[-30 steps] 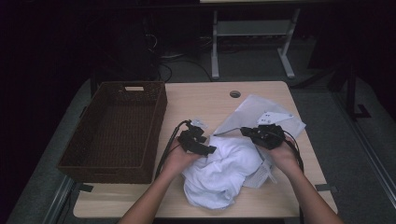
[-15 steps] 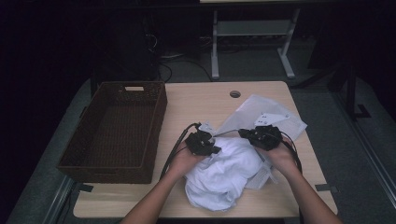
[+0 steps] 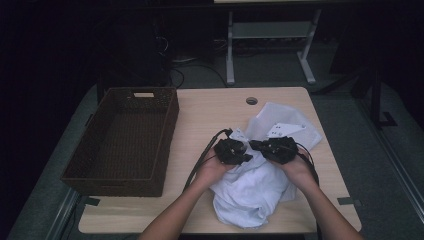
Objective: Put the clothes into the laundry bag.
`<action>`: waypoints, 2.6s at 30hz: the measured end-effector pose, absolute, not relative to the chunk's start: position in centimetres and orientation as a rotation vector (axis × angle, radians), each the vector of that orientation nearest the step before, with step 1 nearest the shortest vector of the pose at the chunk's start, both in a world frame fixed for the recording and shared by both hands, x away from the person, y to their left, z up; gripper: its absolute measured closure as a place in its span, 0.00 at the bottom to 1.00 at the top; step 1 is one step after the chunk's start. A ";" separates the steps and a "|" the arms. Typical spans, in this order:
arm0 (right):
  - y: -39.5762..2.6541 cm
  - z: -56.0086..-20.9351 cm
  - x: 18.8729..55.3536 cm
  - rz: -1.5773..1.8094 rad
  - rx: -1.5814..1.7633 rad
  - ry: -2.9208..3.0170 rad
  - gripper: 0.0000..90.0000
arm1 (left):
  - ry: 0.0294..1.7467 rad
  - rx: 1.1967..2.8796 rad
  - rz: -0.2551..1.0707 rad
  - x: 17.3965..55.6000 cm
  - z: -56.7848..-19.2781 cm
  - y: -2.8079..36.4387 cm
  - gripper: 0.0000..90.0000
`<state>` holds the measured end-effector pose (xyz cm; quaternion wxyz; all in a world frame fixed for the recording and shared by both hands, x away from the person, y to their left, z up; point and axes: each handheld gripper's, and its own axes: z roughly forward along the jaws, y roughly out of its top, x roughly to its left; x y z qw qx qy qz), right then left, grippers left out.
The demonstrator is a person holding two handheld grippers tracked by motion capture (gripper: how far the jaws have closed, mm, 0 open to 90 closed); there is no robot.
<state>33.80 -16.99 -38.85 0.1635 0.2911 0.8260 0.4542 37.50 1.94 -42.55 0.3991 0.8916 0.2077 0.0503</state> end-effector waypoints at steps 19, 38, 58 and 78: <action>-18.5 -39.7 34.1 1.237 0.894 2.345 0.89 | 0.654 2.233 0.125 36.6 -41.0 6.0 0.48; -28.1 -42.1 28.8 1.150 1.180 2.317 0.48 | 0.521 2.374 0.070 32.0 -44.1 2.4 0.28; -25.8 -44.7 29.3 1.036 1.150 2.432 0.83 | 0.649 2.373 0.127 34.0 -43.8 5.8 0.91; -18.9 -43.2 28.3 1.163 0.909 2.548 0.88 | 0.889 2.212 0.205 36.7 -43.9 6.0 0.89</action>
